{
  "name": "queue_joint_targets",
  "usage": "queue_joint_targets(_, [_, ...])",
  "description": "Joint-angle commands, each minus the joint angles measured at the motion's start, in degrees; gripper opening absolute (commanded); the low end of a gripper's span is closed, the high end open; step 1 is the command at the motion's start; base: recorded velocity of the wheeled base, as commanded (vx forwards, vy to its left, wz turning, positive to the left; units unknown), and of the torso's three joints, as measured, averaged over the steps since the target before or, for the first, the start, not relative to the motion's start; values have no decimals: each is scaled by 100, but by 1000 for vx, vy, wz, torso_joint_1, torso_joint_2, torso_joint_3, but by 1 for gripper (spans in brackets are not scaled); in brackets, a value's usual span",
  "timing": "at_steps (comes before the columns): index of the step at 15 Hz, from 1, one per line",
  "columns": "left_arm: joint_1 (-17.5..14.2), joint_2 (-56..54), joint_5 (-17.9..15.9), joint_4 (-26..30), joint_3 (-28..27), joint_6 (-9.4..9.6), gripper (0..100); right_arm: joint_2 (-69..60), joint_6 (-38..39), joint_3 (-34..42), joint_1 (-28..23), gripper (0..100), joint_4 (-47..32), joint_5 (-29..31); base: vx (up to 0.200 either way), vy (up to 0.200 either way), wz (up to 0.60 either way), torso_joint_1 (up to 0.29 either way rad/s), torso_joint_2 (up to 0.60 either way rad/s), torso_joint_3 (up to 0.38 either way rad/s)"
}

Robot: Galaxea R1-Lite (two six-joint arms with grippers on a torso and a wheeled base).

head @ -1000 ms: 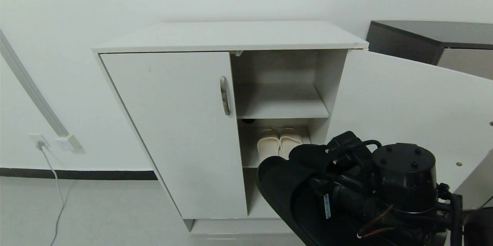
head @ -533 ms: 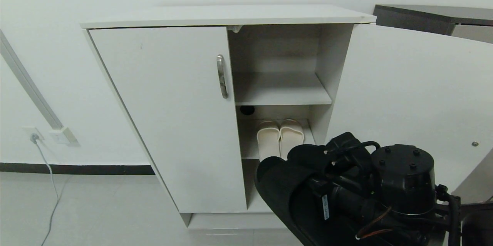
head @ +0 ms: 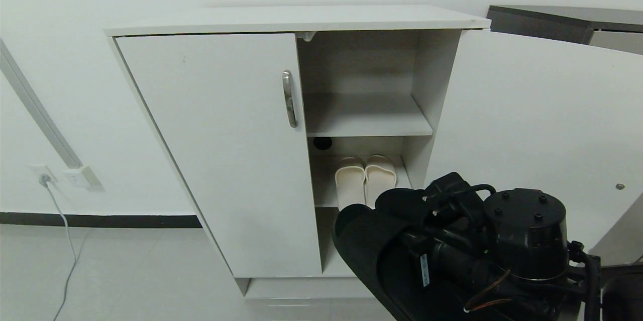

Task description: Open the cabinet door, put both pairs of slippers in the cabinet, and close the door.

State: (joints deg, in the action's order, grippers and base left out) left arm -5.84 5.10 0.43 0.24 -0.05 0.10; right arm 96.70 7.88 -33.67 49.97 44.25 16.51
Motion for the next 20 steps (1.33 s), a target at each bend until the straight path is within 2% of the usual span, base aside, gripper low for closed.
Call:
queue_joint_targets(1, [-5, 0, 1, 2, -4, -1, 0, 165, -40, -17, 4, 0, 84, 2, 0, 0, 0, 0, 0, 0])
queue_joint_targets(2, [4, 0, 1, 2, -4, -1, 0, 385, -84, -34, 22, 0, 338, 116, 0, 0, 0, 0, 0, 0])
queue_joint_targets(3, [4, 0, 10, 2, -4, -10, 0, 737, -102, -105, 110, 0, 646, 494, 0, 0, 0, 0, 0, 0])
queue_joint_targets(4, [-5, 0, 1, 2, -4, -1, 0, 1176, -49, -483, 189, 0, 839, 1030, 0, 0, 0, 0, 0, 0])
queue_joint_targets(6, [-5, 0, 1, 2, -4, -1, 0, 1879, 232, -1309, 250, 0, 734, 1680, 0, 0, 0, 0, 0, 0])
queue_joint_targets(8, [-5, 0, 1, 2, -4, -1, 0, 2037, 504, -2029, 329, 0, -57, 2032, 0, 0, 0, 0, 0, 0])
queue_joint_targets(10, [-5, 0, 1, 2, 5, -1, 0, 1941, 1076, -3119, 400, 0, -1630, 2709, 0, 0, 0, 0, 0, 0])
queue_joint_targets(11, [-5, 0, 1, 2, -4, 8, 0, 1879, 1208, -3515, 400, 0, -2175, 2964, 0, 0, 0, 0, 0, 0])
queue_joint_targets(13, [-5, 0, 10, 2, 5, -1, 0, 1756, 1225, -4148, 391, 0, -2782, 3113, 0, 0, 0, 0, 0, 0])
queue_joint_targets(15, [-5, 0, 10, 2, -4, 8, 0, 1703, 1014, -4578, 347, 0, -2870, 3139, 0, 0, 0, 0, 0, 0])
queue_joint_targets(20, [-5, 0, 10, 2, 5, 8, 0, 1721, 698, -4824, 197, 0, -2834, 3139, 0, 0, 0, 0, 0, 0])
